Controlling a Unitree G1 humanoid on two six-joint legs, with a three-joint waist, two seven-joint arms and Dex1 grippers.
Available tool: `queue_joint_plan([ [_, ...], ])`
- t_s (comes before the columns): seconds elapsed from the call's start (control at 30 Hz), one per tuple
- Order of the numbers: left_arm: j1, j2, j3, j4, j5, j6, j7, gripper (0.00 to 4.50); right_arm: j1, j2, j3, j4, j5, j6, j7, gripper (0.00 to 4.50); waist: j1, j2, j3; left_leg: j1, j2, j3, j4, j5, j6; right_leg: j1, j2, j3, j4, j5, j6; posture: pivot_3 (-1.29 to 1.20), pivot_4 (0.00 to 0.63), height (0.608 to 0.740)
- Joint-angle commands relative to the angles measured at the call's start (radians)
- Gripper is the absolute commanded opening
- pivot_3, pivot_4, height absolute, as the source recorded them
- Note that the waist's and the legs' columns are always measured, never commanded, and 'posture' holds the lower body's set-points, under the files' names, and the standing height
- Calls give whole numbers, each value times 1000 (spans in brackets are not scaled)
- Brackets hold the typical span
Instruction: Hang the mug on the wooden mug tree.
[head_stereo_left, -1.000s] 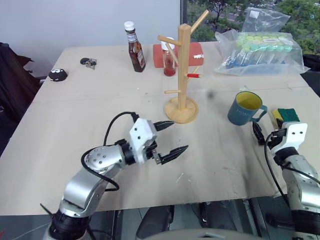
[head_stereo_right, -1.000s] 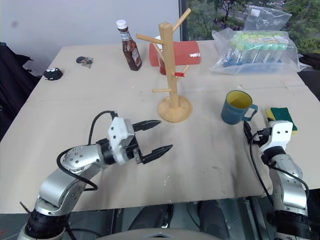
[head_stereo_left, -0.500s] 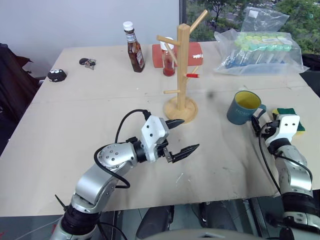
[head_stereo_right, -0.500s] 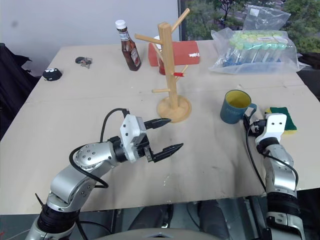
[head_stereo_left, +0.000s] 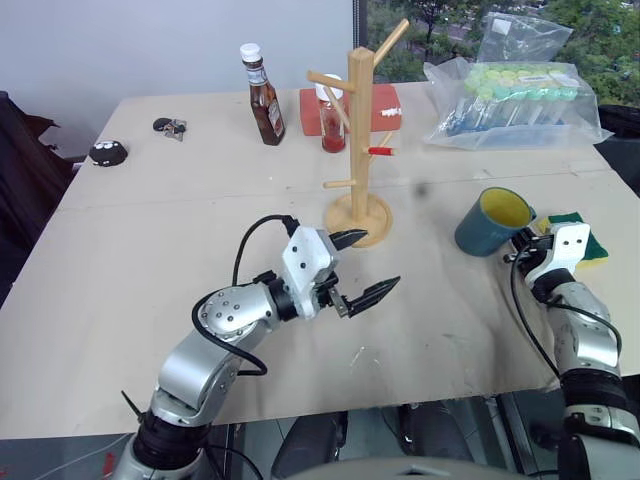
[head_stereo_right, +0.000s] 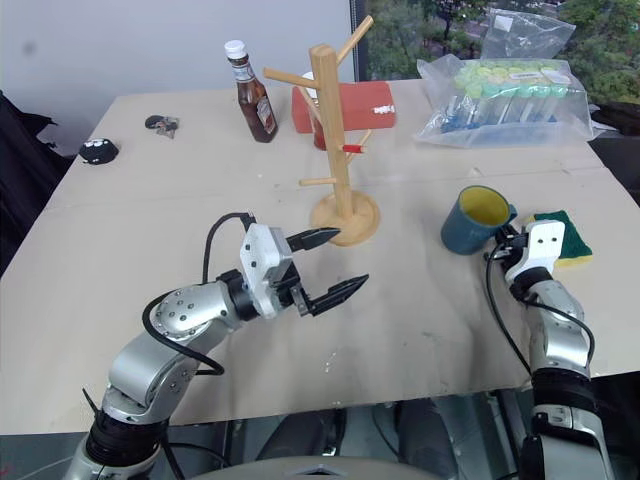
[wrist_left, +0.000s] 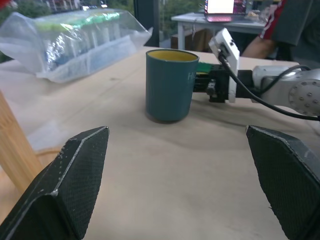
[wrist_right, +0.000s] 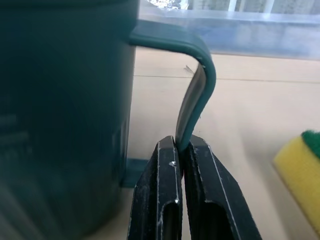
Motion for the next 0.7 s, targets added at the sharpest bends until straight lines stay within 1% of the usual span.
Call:
queue_joint_plan([
  [0.03,18,-69,61,-1,-4,-84,61,4500,-29,-84,39,-121,14,32,113,33,0,0,0,0,0,0,0,0,0,0,0,0,0,0,0,0,150,737],
  [0.17,93,-149,110,-40,-30,-168,99,4500,-80,-234,113,-287,32,183,261,33,-5,1,0,0,0,2,0,0,0,-1,0,2,0,0,0,0,150,737],
  [0.23,128,-166,127,-54,-50,-206,87,4500,-113,-291,137,-370,58,283,301,33,-2,0,0,-1,0,3,0,0,0,-3,0,3,0,0,0,0,150,737],
  [0.33,193,-180,163,-63,-112,-310,16,4500,-197,-389,189,-516,96,461,369,33,1,0,0,-4,0,2,1,0,0,-5,-1,2,0,0,0,0,150,737],
  [0.4,212,-195,193,-49,-141,-335,22,4500,-267,-432,218,-581,124,590,381,33,6,0,0,-8,0,1,2,0,0,-7,-1,0,0,0,0,0,150,737],
  [0.5,238,-196,206,-36,-157,-358,11,4500,-392,-462,262,-666,181,791,380,33,18,0,0,-10,0,0,3,0,0,-8,-2,-1,-1,0,0,0,150,737],
  [0.57,249,-197,199,-32,-160,-371,2,4500,-459,-470,293,-693,184,868,374,33,24,0,0,-12,0,1,3,0,0,-10,-2,-1,-1,0,0,0,150,737],
  [0.7,266,-240,188,-24,-215,-396,-5,4500,-636,-446,378,-715,188,1048,343,33,28,0,0,-18,0,0,3,0,0,-15,-3,-2,-1,1,0,0,150,737],
])
